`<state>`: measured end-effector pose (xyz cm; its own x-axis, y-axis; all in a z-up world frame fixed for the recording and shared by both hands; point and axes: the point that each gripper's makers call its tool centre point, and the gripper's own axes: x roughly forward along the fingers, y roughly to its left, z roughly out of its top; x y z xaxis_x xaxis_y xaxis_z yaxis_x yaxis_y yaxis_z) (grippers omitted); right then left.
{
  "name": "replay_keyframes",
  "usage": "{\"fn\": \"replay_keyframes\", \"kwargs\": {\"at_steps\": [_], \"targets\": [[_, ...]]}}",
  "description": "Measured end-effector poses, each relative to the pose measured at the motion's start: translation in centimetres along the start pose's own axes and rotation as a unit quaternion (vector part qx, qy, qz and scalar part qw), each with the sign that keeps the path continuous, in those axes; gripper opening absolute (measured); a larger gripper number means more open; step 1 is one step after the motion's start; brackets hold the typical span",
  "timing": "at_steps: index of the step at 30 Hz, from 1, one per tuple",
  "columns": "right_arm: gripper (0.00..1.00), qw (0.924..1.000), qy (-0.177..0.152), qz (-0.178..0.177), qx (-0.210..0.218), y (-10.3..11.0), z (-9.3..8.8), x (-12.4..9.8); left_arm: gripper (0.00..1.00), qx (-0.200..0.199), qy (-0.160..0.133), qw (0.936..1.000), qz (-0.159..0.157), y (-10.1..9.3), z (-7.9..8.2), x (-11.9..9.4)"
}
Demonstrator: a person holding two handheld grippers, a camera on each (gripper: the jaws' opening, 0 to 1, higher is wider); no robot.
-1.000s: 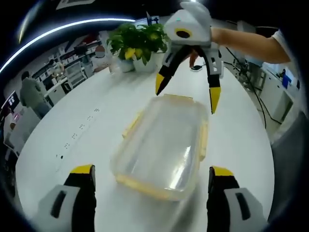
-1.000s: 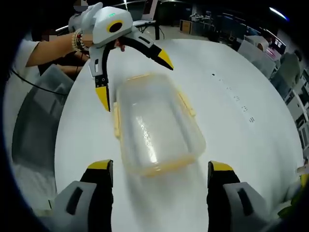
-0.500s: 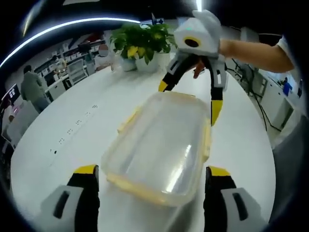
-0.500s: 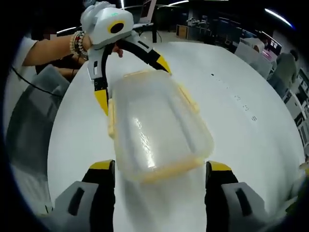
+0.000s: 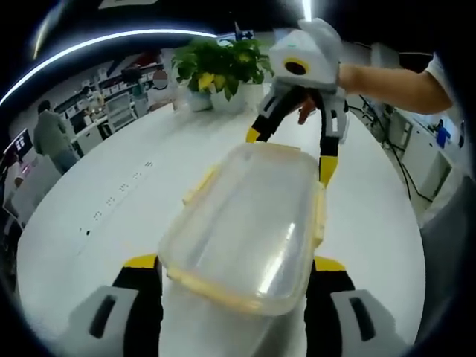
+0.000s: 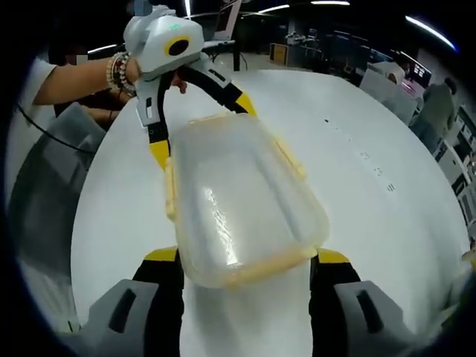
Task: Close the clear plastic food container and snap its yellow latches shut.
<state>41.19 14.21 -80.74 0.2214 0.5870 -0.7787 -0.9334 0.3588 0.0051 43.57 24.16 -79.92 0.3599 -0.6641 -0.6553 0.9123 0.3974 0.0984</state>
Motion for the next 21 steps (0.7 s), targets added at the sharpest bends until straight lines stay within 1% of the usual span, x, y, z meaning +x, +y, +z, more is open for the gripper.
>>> {"fn": "replay_keyframes", "kwargs": {"at_steps": [5,10,15,21], "targets": [[0.66,1.0000,-0.007,0.002,-0.002,0.3,1.0,0.8,0.75,-0.002,0.008,0.9999,0.006,0.5,-0.9,-0.9],[0.66,0.9999,-0.014,0.006,-0.007,0.7,2.5,2.0,0.75,-0.005,0.018,0.9997,0.014,1.2,-2.0,-2.0],[0.66,0.9996,-0.024,0.009,-0.014,0.5,4.5,3.7,0.75,-0.010,0.030,0.9992,0.025,2.8,-3.5,-3.4],[0.65,0.9991,-0.034,0.010,-0.022,-0.1,7.0,5.6,0.75,-0.017,0.040,0.9983,0.039,5.5,-5.2,-4.8]]}}
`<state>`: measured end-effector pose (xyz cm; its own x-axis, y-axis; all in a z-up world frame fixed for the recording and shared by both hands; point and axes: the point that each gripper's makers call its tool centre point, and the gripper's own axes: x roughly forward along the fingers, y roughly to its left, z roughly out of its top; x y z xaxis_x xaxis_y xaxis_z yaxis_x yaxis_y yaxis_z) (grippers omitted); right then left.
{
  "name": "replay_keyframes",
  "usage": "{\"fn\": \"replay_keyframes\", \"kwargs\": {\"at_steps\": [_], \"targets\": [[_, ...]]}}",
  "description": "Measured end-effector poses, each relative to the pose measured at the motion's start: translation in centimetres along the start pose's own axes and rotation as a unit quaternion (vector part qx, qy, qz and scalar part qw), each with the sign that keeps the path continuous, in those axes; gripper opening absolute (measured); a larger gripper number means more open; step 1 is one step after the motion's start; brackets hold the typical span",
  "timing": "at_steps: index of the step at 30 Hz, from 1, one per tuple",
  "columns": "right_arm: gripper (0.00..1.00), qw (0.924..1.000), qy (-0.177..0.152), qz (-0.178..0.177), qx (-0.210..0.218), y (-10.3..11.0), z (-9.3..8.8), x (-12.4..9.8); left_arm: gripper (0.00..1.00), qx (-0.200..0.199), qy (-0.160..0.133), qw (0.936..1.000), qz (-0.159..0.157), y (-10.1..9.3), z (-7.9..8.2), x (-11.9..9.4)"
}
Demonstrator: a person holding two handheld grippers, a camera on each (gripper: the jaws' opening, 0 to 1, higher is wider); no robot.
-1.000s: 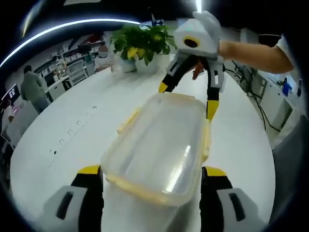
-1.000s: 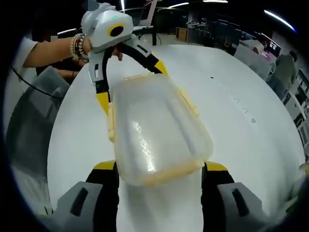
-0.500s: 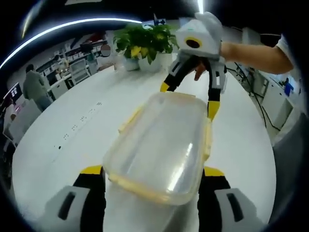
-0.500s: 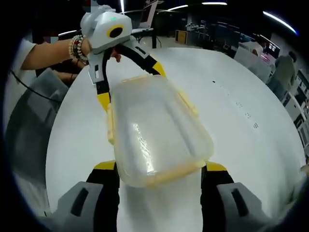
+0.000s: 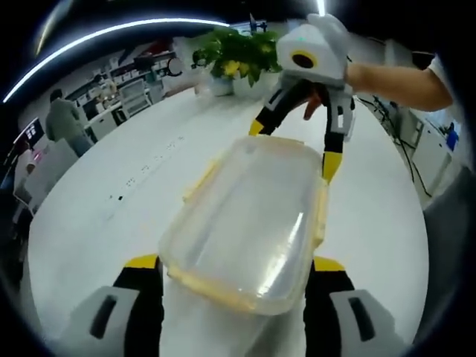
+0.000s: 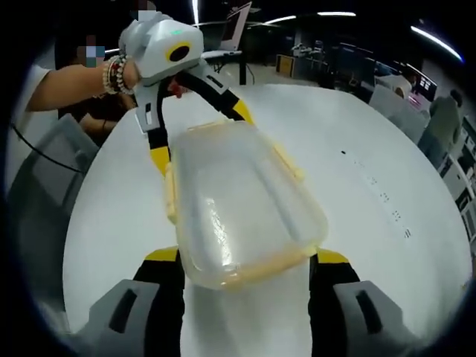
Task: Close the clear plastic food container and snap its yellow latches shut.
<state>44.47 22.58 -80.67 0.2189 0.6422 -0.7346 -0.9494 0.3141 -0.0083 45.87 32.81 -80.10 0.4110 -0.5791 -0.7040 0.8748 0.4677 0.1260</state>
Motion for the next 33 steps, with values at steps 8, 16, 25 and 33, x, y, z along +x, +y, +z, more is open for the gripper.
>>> {"fn": "replay_keyframes", "kwargs": {"at_steps": [8,16,25,33], "targets": [[0.65,0.9999,-0.013,-0.004,-0.010,-2.3,2.6,2.5,0.74,-0.006,0.006,0.9999,0.012,3.8,-1.1,-0.3],[0.65,0.9996,-0.025,-0.013,-0.007,-5.0,4.2,4.2,0.75,-0.004,0.004,0.9999,0.016,6.9,-1.2,0.2],[0.66,0.9990,-0.038,-0.023,-0.002,-7.1,5.2,5.4,0.75,0.003,0.011,0.9997,0.019,8.3,-1.2,0.7],[0.66,0.9987,-0.043,-0.027,0.000,-7.3,5.6,5.7,0.75,0.004,0.006,0.9997,0.021,8.9,-1.1,0.8]]}}
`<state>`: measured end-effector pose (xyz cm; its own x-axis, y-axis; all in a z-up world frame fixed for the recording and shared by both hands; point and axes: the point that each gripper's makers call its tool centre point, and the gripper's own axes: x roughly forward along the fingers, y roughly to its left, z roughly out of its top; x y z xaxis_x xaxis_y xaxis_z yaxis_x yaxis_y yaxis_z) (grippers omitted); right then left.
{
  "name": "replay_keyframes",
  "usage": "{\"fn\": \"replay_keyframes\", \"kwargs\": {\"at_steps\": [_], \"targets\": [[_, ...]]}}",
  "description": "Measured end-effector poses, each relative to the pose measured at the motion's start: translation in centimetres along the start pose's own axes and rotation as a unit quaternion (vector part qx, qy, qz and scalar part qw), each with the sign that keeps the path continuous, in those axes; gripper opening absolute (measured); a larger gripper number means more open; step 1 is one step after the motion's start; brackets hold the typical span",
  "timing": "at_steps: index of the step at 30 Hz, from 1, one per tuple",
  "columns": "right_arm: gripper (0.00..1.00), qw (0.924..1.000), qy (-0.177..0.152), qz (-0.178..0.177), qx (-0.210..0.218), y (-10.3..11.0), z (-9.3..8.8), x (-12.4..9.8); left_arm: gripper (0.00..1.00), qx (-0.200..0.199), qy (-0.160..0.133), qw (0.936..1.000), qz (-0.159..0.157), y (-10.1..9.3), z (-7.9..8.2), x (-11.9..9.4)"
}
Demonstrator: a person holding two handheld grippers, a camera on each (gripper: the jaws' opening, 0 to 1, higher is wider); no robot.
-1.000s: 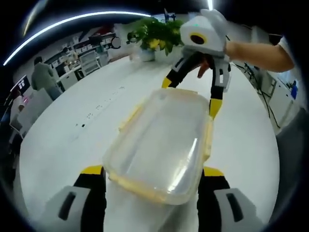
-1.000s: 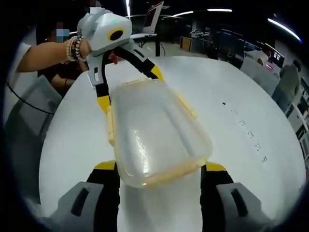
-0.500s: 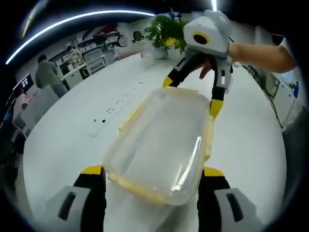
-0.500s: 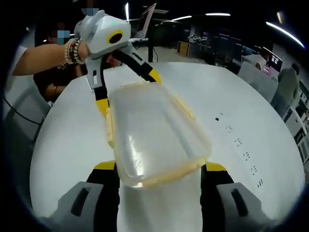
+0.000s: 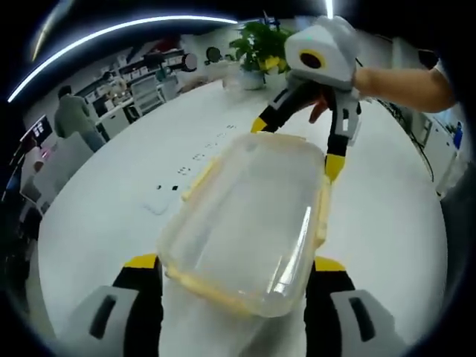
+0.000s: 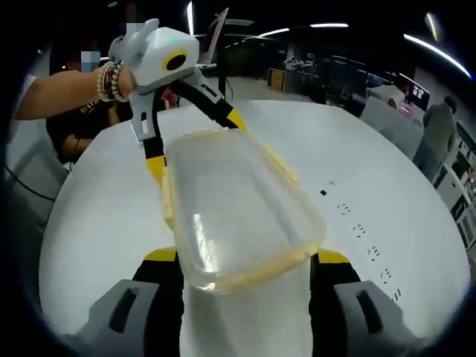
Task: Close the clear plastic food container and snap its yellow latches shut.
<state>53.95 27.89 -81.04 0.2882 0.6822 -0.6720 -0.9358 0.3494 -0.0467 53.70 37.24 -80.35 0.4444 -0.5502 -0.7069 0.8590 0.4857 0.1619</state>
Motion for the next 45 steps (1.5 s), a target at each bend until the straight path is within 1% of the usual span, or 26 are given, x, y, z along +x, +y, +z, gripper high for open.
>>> {"fn": "replay_keyframes", "kwargs": {"at_steps": [10,14,15,16,18,19,22,24,25,27,28,29,30,31,32,33,35,37,39,42,43,45], "targets": [[0.66,1.0000,-0.001,-0.002,0.005,0.2,0.1,0.1,0.76,0.004,0.005,1.0000,0.001,-0.1,-0.1,-0.1],[0.67,1.0000,0.001,-0.006,0.008,0.2,0.1,0.1,0.76,0.001,0.007,1.0000,0.007,-0.3,0.0,-0.3],[0.67,0.9999,0.001,-0.007,0.009,0.1,0.1,0.1,0.77,-0.002,0.004,1.0000,0.009,-0.4,0.1,-0.4],[0.68,0.9999,0.000,-0.009,0.010,0.1,0.2,0.1,0.79,-0.010,-0.005,0.9999,0.008,-0.5,0.5,-0.6],[0.71,0.9997,-0.006,-0.012,0.019,-0.2,0.5,-0.1,0.86,-0.017,-0.021,0.9995,0.019,-0.3,1.1,-0.9],[0.72,0.9996,-0.011,-0.011,0.024,-0.2,0.7,-0.3,0.87,-0.015,-0.024,0.9993,0.024,-0.2,1.2,-1.2],[0.72,0.9995,-0.012,-0.018,0.022,-0.2,0.9,-0.9,0.87,-0.016,-0.022,0.9993,0.024,-0.5,1.3,-1.8],[0.77,0.9994,-0.015,-0.024,0.023,-0.1,1.2,-1.7,0.88,-0.023,-0.029,0.9989,0.030,-0.4,1.6,-2.2],[0.79,0.9992,-0.018,-0.027,0.025,-0.1,1.4,-2.2,0.89,-0.030,-0.038,0.9983,0.034,-0.5,1.8,-2.7],[0.79,0.9985,-0.028,-0.034,0.032,-0.1,1.8,-3.1,0.92,-0.043,-0.055,0.9970,0.035,-1.0,2.4,-3.5],[0.80,0.9982,-0.034,-0.037,0.033,0.0,2.0,-3.6,0.93,-0.044,-0.058,0.9966,0.038,-1.1,2.5,-3.9],[0.81,0.9975,-0.039,-0.046,0.036,0.0,2.2,-4.3,0.94,-0.047,-0.061,0.9961,0.043,-1.2,2.6,-4.3],[0.83,0.9973,-0.041,-0.049,0.036,0.0,2.3,-4.5,0.96,-0.051,-0.072,0.9950,0.047,-1.3,3.0,-4.7],[0.85,0.9964,-0.048,-0.058,0.039,0.2,2.5,-5.3,0.99,-0.059,-0.086,0.9934,0.048,-1.7,3.3,-5.3],[0.89,0.9950,-0.057,-0.067,0.047,0.3,2.7,-5.7,0.99,-0.067,-0.091,0.9921,0.054,-1.2,3.7,-5.2],[0.93,0.9927,-0.075,-0.075,0.058,0.8,3.1,-6.3,0.99,-0.067,-0.091,0.9919,0.058,-1.1,3.7,-5.5],[0.97,0.9900,-0.092,-0.085,0.064,1.3,3.6,-7.2,0.99,-0.072,-0.099,0.9904,0.064,-1.6,3.7,-6.5],[0.97,0.9889,-0.098,-0.089,0.068,2.2,3.7,-8.3,0.99,-0.072,-0.106,0.9897,0.064,-2.4,4.1,-7.5],[0.98,0.9867,-0.108,-0.095,0.076,2.8,4.1,-9.4,0.99,-0.069,-0.113,0.9884,0.074,-2.9,4.6,-8.6],[0.99,0.9822,-0.129,-0.114,0.076,3.7,5.0,-11.5,0.99,-0.072,-0.134,0.9852,0.079,-3.9,5.7,-10.6],[0.99,0.9810,-0.134,-0.118,0.076,4.1,5.2,-12.1,0.99,-0.074,-0.144,0.9830,0.086,-4.2,6.1,-11.5],[0.99,0.9778,-0.150,-0.125,0.076,4.9,5.8,-13.7,0.99,-0.071,-0.152,0.9817,0.090,-4.6,6.1,-12.8]]}}
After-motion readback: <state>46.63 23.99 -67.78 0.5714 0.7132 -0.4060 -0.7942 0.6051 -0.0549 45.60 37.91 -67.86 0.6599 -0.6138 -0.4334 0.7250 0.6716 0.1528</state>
